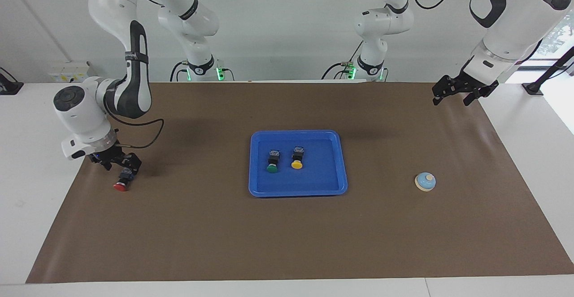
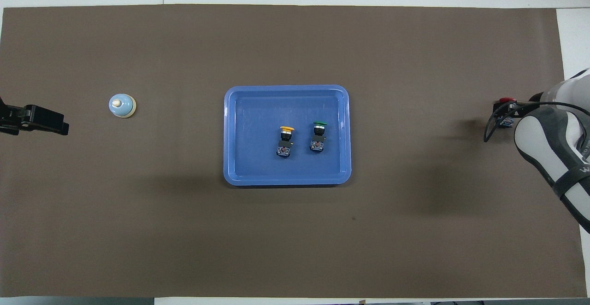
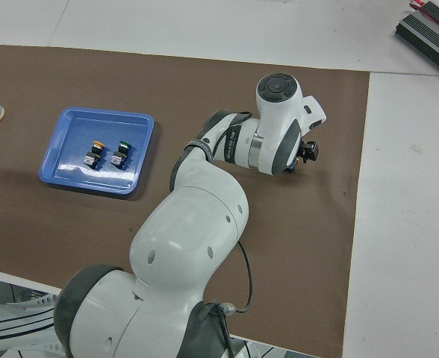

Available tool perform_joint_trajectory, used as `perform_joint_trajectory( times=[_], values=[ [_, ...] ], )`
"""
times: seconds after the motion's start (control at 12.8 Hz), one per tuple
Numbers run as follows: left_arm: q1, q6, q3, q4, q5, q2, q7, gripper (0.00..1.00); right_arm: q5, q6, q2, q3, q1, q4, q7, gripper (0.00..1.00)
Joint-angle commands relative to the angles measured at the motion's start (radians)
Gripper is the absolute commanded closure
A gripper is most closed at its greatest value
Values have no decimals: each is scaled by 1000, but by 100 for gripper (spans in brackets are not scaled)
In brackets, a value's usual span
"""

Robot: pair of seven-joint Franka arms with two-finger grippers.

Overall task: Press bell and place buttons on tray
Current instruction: 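Release the yellow button and reach the right gripper to the red button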

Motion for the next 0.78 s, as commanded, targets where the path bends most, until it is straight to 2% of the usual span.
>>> perform_joint_trajectory(
  times=[0.0, 0.24, 0.31, 0.39, 0.47, 0.55, 0.71],
  values=[
    [2, 3, 4, -15, -10, -20, 11, 0, -13, 99, 22, 17, -28, -44, -11, 0],
    [0, 3, 4, -15, -10, -20, 9, 0, -12, 112, 34, 17, -28, -47, -5, 0],
    [2, 3, 4, -15, -10, -20, 9, 0, -10, 112, 33, 19, -28, -47, -5, 16],
    [2, 3, 4, -15, -10, -20, 11, 0, -10, 107, 33, 19, -28, -47, -7, 50],
    [2, 3, 4, -15, -10, -20, 11, 0, -10, 98, 33, 19, -28, -47, -8, 79],
    [2, 3, 4, -15, -10, -20, 9, 0, -10, 92, 33, 19, -26, -47, -10, 100],
    [2, 3, 4, -15, -10, -20, 9, 0, -10, 58, 30, 20, -22, -38, -13, 100]
  ],
)
